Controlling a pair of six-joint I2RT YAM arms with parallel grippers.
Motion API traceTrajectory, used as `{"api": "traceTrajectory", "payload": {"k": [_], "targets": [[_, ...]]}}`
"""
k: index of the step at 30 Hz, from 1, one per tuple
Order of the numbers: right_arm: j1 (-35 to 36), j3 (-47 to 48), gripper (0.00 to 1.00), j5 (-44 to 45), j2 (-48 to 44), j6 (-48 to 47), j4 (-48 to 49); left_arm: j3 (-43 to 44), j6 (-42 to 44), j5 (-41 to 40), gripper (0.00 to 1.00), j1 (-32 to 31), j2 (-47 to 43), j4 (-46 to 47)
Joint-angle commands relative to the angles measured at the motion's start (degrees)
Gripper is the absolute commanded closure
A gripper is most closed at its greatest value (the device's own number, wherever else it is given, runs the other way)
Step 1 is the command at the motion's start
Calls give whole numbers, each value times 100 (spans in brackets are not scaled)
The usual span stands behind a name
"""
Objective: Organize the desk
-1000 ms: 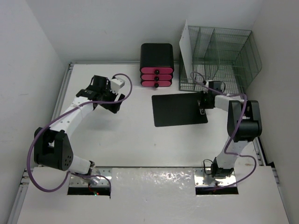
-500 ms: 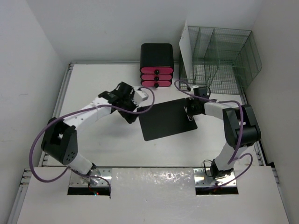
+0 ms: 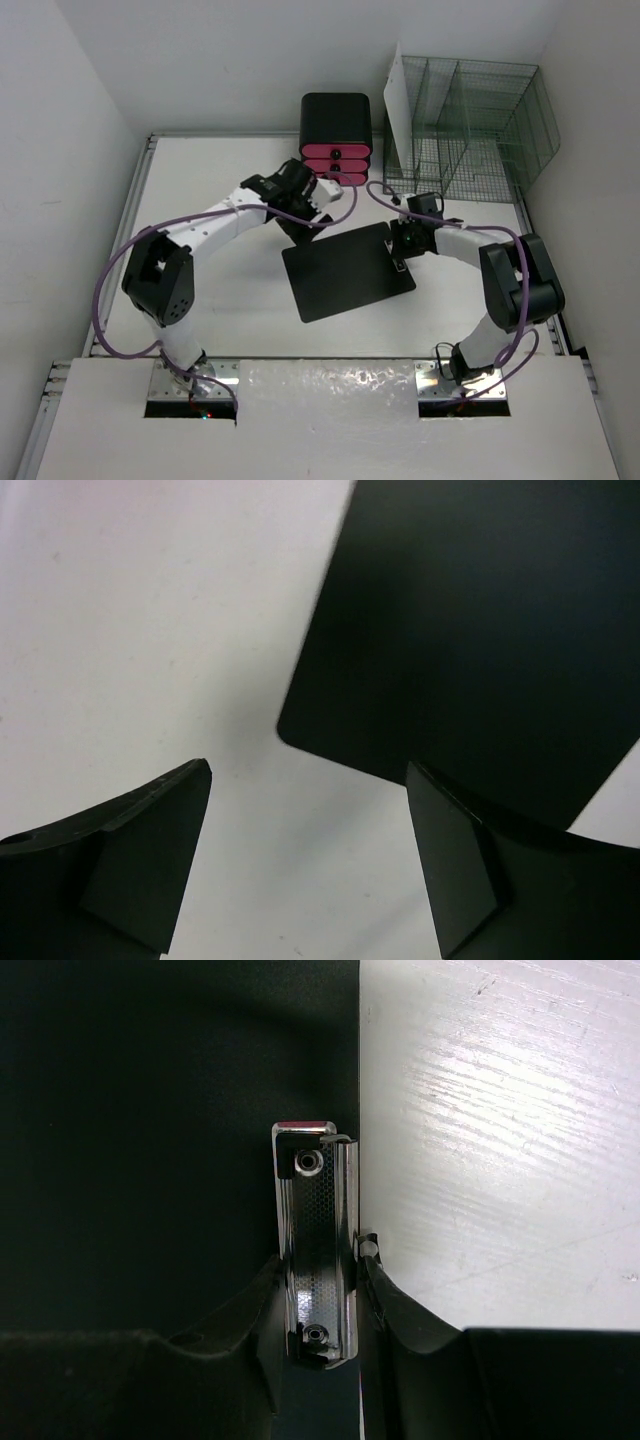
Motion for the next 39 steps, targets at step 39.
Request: {"api": "traceTrajectory", "payload": {"k": [39], "targets": [[-2, -416, 100, -615, -1284, 68, 753, 1323, 593, 2385, 15, 296, 1656, 823]]}}
